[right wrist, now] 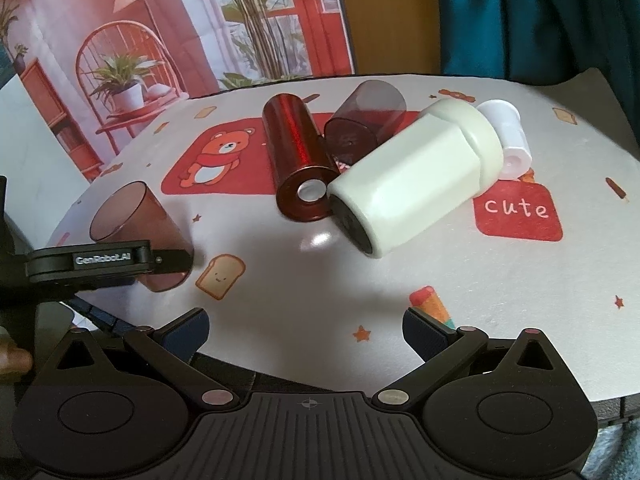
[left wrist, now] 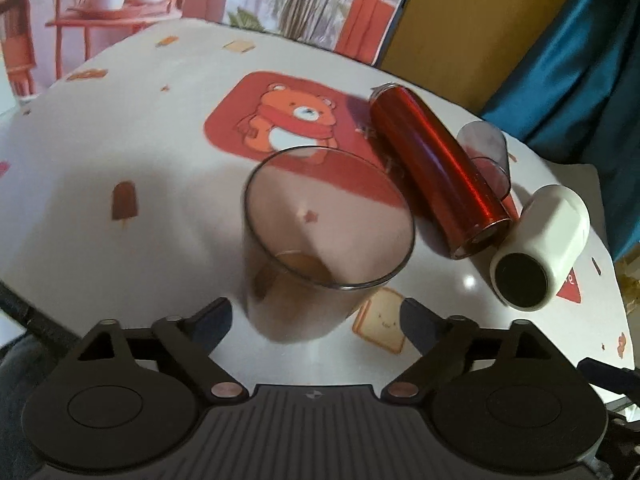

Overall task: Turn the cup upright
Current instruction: 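Lower the brown cup onto the mat and open the left tool, then withdraw the left tool up and away from the upright cup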

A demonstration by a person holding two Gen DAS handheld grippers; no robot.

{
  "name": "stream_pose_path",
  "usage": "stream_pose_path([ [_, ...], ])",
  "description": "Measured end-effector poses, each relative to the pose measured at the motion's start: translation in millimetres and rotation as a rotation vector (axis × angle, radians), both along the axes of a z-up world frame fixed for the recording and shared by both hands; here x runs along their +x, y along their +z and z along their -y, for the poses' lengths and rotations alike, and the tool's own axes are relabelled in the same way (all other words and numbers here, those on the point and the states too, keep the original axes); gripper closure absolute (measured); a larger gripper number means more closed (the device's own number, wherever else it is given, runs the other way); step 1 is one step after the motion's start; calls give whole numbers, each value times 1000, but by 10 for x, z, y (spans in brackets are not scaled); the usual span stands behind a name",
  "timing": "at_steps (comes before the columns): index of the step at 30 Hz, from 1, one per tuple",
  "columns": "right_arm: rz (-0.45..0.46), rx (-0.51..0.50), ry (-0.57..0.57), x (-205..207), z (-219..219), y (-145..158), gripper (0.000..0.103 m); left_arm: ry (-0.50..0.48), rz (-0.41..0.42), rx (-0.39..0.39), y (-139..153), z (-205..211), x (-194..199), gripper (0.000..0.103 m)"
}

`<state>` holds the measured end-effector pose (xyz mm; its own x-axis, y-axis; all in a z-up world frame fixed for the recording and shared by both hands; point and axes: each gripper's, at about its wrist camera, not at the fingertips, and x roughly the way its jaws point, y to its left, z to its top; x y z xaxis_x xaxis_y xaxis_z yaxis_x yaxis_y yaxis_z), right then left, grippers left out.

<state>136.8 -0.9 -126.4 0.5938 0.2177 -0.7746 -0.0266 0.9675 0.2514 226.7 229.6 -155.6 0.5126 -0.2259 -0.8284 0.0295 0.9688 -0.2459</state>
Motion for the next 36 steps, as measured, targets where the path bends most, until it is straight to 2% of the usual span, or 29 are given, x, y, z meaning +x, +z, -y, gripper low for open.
stream_pose_path([
  [4, 1, -6, 0, 1, 0, 38, 0, 0, 2, 15, 146, -56, -51, 5],
  [9, 18, -23, 21, 2, -35, 179, 0, -40, 25, 92, 394, -134, -204, 5],
  [14, 24, -21, 115, 56, -183, 350, 0, -39, 50, 135, 639, -237, -406, 4],
  [23, 69, -94, 263, -74, -674, 713, 0, -3, 103, 227, 983, -229, -799, 3],
  [28, 92, -109, 263, -210, -759, 802, 0, 55, 128, 217, 1099, -336, -1050, 3],
  [33, 120, -118, 234, -380, -767, 835, 0, 93, 163, 305, 1077, -280, -1275, 3],
  [36, 157, -147, 231, -524, -772, 877, 0, 93, 129, 295, 996, -244, -1353, 3],
])
